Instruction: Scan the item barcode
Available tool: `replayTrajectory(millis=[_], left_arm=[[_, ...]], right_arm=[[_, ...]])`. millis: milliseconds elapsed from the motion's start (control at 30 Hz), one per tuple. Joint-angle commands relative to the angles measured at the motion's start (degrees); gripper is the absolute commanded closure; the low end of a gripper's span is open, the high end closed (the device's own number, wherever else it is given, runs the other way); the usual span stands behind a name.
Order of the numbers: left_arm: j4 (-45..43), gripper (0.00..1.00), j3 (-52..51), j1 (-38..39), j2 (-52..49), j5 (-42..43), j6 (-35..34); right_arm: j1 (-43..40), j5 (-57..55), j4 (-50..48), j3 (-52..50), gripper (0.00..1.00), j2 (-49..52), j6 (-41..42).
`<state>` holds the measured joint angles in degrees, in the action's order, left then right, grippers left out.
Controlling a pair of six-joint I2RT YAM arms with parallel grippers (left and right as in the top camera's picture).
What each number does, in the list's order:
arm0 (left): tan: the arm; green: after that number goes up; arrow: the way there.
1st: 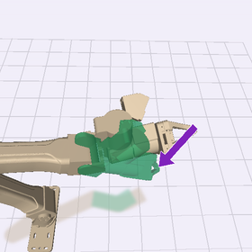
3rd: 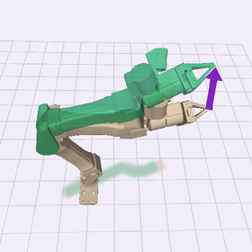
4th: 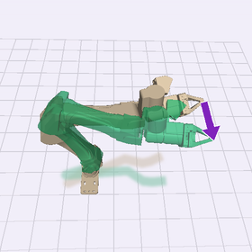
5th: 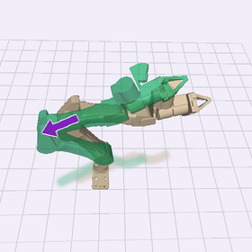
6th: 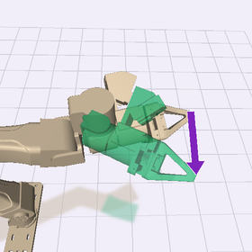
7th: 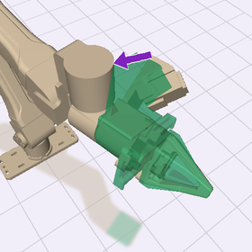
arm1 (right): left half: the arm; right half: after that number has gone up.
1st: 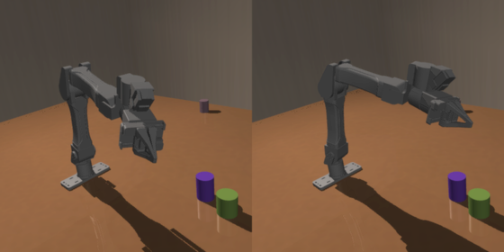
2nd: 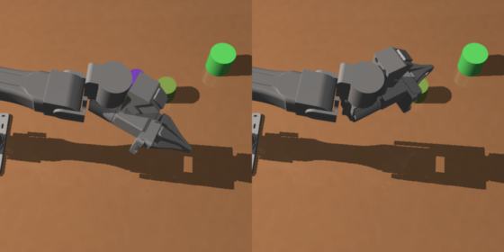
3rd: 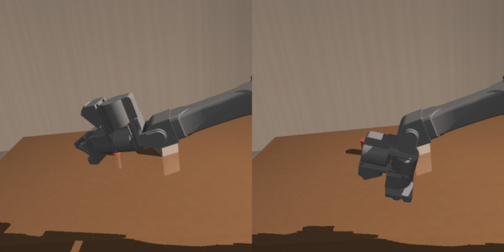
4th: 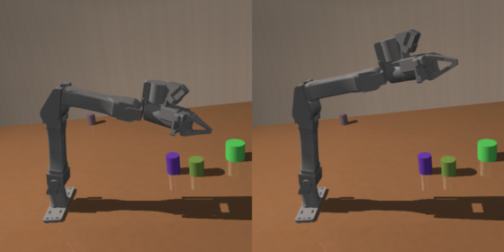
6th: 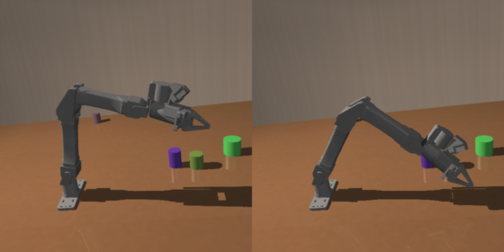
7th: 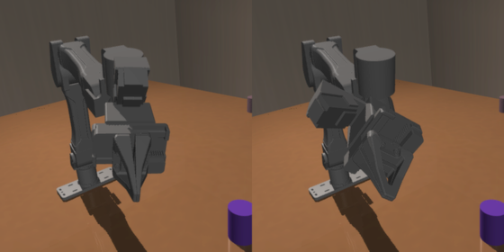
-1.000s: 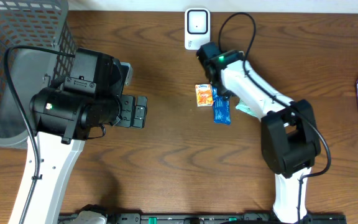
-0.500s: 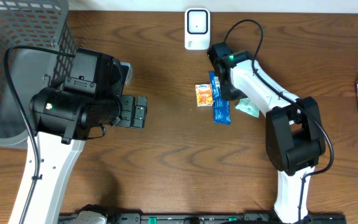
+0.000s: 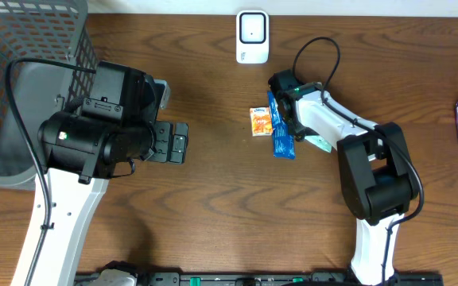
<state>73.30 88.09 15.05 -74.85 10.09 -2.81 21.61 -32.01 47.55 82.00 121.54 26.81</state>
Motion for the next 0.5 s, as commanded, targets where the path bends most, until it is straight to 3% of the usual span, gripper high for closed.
replayTrajectory(millis=[0, 267, 467], left_arm=[[0.20, 0.02, 0.52, -0.31, -0.17, -0.72, -0.07], [0.20, 0.02, 0.52, -0.31, -0.17, -0.72, -0.07], [0.20, 0.02, 0.52, -0.31, -0.17, -0.72, -0.07]], right_arm=[[-0.26, 2.73, 0.33, -0.68, 0.94, -0.70, 1.44], [-1.73, 8.46, 6.58, 8.59, 0.99, -2.25, 0.61], [-6.80, 29.83, 7.41, 14.43, 0.99, -2.47, -9.31]])
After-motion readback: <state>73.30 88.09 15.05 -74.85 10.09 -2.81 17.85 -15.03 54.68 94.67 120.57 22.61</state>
